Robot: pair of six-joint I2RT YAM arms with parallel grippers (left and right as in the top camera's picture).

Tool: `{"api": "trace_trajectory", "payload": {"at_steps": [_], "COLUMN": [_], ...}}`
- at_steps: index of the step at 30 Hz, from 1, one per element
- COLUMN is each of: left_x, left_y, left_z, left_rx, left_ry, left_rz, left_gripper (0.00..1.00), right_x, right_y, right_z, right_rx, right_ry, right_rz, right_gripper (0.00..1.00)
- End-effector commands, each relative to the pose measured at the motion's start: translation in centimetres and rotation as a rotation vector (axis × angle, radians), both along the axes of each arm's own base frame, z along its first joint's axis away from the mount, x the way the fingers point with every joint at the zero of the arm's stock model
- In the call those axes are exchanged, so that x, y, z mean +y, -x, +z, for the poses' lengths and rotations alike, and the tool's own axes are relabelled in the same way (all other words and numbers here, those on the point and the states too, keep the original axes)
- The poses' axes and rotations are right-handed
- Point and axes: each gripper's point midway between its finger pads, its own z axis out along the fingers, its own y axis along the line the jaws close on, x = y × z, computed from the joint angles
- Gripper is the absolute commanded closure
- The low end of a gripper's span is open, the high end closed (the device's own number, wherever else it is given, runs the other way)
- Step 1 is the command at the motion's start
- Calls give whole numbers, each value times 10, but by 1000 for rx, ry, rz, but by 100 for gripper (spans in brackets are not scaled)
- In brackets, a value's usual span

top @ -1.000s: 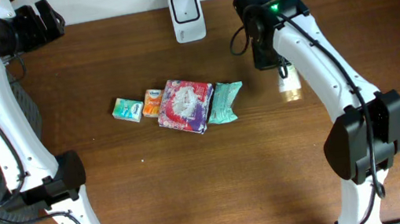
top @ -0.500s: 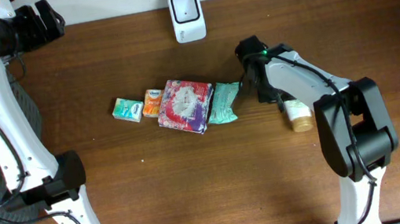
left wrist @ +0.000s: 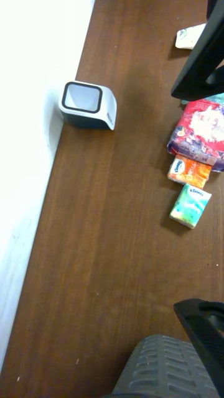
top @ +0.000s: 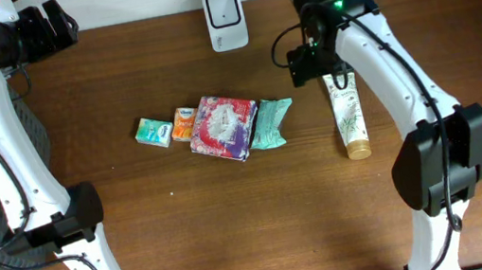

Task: Scan the item barcode
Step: 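Carry the tube to the barcode scanner and hold it over the window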

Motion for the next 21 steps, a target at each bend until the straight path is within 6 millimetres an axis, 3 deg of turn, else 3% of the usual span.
{"api": "trace_trajectory", "payload": {"at_steps": [1, 2, 4, 5, 8, 10, 12, 14, 15, 16, 18, 19, 21], "left_x": [1, 1, 1, 1, 1, 1, 1, 1, 1, 1, 1, 1, 1], "left_y": [0, 0, 0, 0, 0, 0, 0, 0, 0, 0, 0, 0, 0], "left_z": [-2, -2, -2, -2, -2, -2, -2, -2, -2, -2, -2, -2, -2], "left_rx": [3, 3, 3, 3, 3, 3, 3, 3, 3, 3, 3, 3, 3], "left_ry": [-7, -7, -7, -7, -7, -7, -7, -7, -7, -7, -7, -7, -7], "left_rz": [-8, -8, -7, -7, -7, -7, -7, -7, -7, -8, -7, -7, -7], "left_gripper": [1, 1, 1, 1, 1, 1, 1, 1, 1, 1, 1, 1, 1], "right_x": [-34, -42, -50, -50, -34, -31, -32, -35, -35, -34, -34, -34, -27], "right_y": [-4, -2, 9, 14, 32, 37, 40, 44, 48, 52, 59, 62, 68], "right_z": [-13, -25, -54, -65, -98, -107, -114, -122, -125, -128, -137, -140, -141], "right_rx": [42, 77, 168, 202, 300, 312, 319, 328, 341, 354, 368, 378, 395], "right_ry": [20, -4, -94, -128, -251, -253, -246, -234, -234, -237, -233, -236, -266], "right_rz": [-1, -22, -55, -65, 15, 29, 28, 25, 23, 23, 22, 22, 13], "right_gripper": [1, 2, 19, 22, 23, 25, 43, 49, 59, 62, 57, 61, 95]}}
